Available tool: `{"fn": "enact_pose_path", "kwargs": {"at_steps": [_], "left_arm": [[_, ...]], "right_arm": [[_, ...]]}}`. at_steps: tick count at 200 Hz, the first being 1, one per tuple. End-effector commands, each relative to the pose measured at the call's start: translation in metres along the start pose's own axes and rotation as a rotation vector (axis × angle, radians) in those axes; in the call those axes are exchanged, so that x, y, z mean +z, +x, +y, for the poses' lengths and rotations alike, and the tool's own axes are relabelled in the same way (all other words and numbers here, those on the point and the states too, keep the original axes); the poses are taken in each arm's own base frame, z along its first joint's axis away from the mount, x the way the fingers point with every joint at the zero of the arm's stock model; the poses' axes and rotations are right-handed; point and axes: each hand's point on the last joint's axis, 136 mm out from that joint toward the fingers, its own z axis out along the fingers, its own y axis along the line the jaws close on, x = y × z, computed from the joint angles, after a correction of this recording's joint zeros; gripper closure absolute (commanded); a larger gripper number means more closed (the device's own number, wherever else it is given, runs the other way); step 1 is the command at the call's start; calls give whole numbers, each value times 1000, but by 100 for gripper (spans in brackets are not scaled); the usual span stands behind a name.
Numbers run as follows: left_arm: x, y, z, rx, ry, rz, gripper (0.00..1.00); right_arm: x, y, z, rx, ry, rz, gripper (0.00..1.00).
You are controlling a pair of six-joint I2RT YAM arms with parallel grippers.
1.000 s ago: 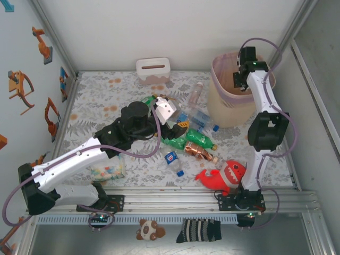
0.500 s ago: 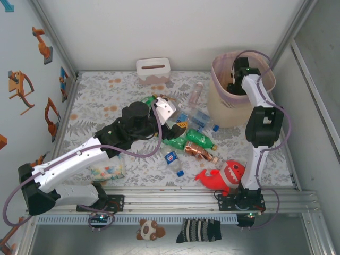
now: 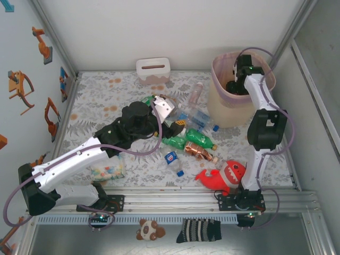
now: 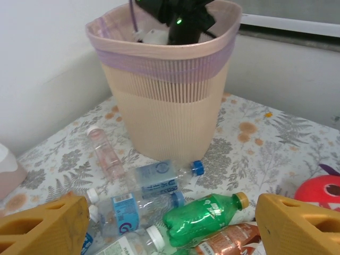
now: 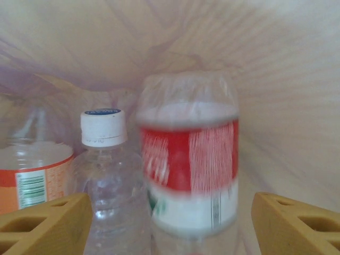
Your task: Put the plastic bottles in the bin
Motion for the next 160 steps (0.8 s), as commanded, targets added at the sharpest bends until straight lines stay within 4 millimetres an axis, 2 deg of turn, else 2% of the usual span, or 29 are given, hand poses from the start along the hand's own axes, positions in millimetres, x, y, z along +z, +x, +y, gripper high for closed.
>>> {"fn": "enact_pose_path", "kwargs": {"at_steps": [1,32,98,128,160], "left_arm": [[-6,3,13,-44,-58,5,19],[-2,14,25,-100,-84,62,18],[9,38,35,-170,-117,156,19],[12,50,48,-228,-142,186,19],[14,69,67,-320,-168,247,19]], "right_arm": [[-42,-10,-8,43,-16,-72,22],[-74,-18,-8,60,-40,-140,23],[-141,-31,-10,104,-87,-285,24],[-170,-33,-9,111,-109,-345,25],[-198,-27,-7,118,-132,-393,26]]}}
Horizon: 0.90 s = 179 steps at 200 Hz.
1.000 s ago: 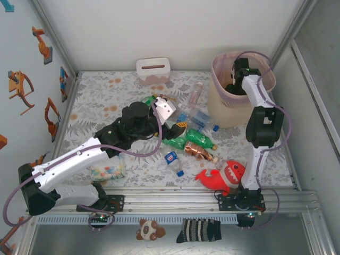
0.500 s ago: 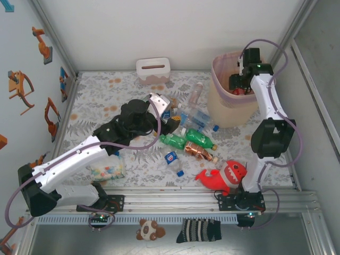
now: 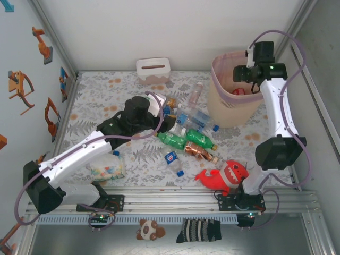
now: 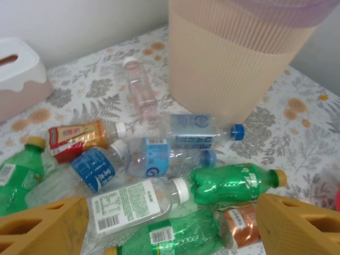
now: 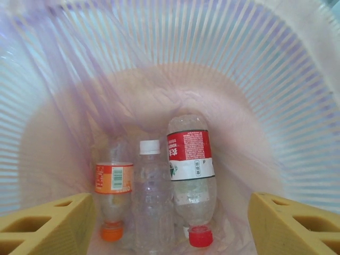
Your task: Put the plastic bottles in the bin
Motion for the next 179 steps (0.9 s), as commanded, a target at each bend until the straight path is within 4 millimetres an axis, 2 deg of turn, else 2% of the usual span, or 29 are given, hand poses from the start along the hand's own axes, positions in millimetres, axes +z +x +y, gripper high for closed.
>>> {"fn": "enact_pose_path", "kwargs": {"at_steps": [1,39,85,119,155,179], "left_arm": [[4,6,13,-93,-6,51,19],[12,24,49,-195,-68,122,20],[15,55,114,-381,-218,222,20],[28,80,146,-591,-346,266,19],[35,110,179,-829,-593,346,25],[40,126,193,-988,-669,351,26]], "right_arm": [[-38,-10,6,26,-33,-67,26],[-71,-7,4,34,-35,-117,26],[-104,7,1,39,-29,-158,26],[-109,21,1,44,-31,-152,26],[-110,32,2,56,-40,-138,27],[-112,37,3,65,-47,-138,28]]}}
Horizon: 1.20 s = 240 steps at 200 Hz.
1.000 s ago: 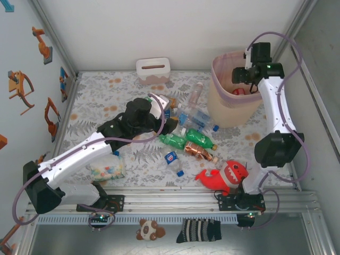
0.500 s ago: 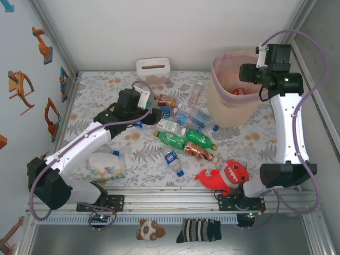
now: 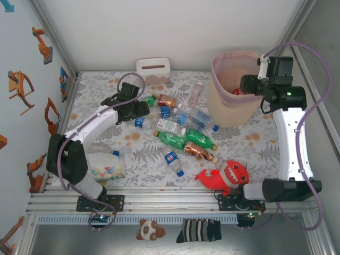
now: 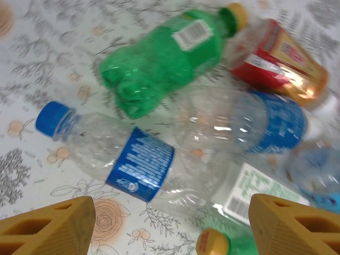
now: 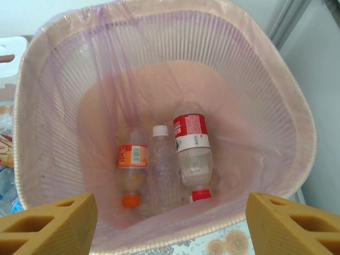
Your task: Put the plastic bottles in the bin
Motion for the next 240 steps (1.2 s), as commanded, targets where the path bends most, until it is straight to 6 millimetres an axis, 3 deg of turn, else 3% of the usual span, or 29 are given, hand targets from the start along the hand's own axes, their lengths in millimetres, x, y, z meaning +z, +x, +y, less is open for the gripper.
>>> {"fn": "enact_pose_path", "kwargs": {"at_steps": [1,57,135,192,240], "left_arm": [[4,-5,27,-251,-113,7,26],[31,-7,53,-545,-126,54,33],[65,-4,86,-813,-108,103,40],[109,2,85,-910,-35,194,47],[121,3,91,-933,-41,198,59]], "right_arm": [[-11,6,5,22,-22,-1,28],[-19,11,4,25,-21,-9,28],[-24,13,5,22,-30,-9,28],[-24,16,5,28,-32,-4,29],[-25,19,5,30,-34,2,30]]}}
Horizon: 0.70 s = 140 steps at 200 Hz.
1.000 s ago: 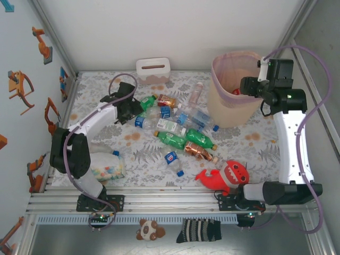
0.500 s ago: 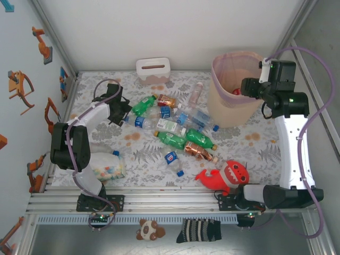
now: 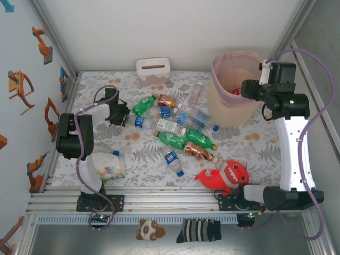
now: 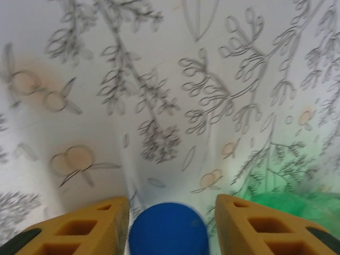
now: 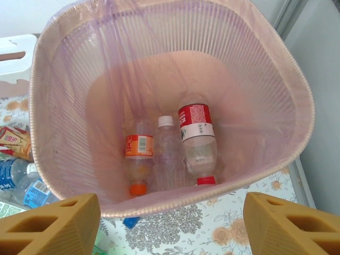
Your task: Put the plastic bottles in the bin
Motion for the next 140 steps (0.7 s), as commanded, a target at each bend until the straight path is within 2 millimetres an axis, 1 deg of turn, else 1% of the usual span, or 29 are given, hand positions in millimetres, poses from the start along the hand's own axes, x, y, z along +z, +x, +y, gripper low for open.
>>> {"fn": "enact_pose_path", "kwargs": {"at_steps": [1,37,50,66,82,104,128,140], "left_arm": [[8,2,4,-31,-2,24,59],[2,-3,5,-32,10,5,69],[-3,-5,5,-27,18,-7,72],[-15,-8,2,-12,38,-28,73],[-33,-11,-3,22,54,-57,74],[-63,-16,-16,89,102,-111,74],[-100,-17,-40,216,212,-160,74],[-119,-12,-54,292,284,-168,74]], "right_arm": [[-6,5,3,11,-14,5,30],[-7,5,5,18,-23,2,30],[-9,3,6,18,-31,-4,31],[-10,1,9,21,-49,-15,31],[-12,-1,17,15,-92,-26,31],[-14,-2,35,-19,-201,-46,31],[-18,-1,62,-60,-365,-84,31],[-22,-2,76,-75,-455,-110,31]]}}
